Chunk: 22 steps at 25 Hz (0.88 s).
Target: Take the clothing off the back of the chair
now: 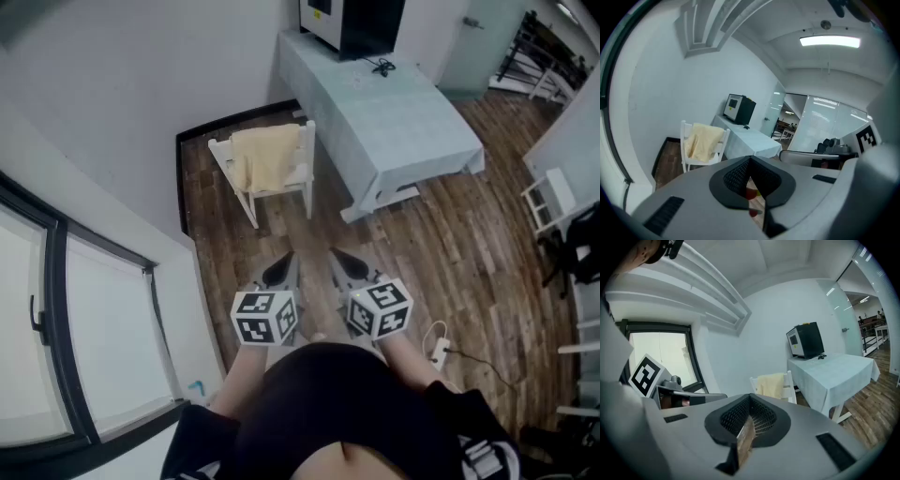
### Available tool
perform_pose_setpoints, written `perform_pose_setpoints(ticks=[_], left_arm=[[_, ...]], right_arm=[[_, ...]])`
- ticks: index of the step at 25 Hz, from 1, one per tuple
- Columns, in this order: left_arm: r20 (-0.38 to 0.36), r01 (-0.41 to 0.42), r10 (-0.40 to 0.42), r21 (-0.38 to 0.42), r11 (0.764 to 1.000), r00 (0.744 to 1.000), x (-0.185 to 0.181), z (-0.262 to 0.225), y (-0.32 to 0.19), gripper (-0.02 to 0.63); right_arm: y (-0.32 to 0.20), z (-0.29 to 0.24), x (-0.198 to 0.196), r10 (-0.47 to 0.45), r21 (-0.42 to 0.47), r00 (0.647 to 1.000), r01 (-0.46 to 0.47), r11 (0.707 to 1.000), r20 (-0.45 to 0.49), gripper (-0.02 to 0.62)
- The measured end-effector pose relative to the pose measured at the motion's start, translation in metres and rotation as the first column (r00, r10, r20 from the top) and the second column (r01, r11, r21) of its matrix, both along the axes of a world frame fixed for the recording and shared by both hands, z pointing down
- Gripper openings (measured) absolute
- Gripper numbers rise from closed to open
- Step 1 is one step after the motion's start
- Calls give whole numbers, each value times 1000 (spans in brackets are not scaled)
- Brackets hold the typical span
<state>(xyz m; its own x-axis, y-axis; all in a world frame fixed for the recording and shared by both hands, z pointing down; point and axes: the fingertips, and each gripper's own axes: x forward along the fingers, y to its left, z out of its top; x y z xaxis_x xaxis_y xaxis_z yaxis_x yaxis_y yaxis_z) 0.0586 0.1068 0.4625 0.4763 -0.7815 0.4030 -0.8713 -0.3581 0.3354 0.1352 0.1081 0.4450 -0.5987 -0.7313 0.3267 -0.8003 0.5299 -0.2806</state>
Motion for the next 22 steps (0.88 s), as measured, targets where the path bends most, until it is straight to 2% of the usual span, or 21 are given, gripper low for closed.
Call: perform_pose_setpoints(ticks=[12,22], left_arm=[[-23,23,-23,1,1000,999,-4,-1,-4,-5],[-25,32,-32,-5,999,999,-6,2,-15,-5]], right_arm=[[2,1,-7,-38,15,999,38,999,-5,11],[-7,8,-6,-24,-28,1000,23,999,-7,11]])
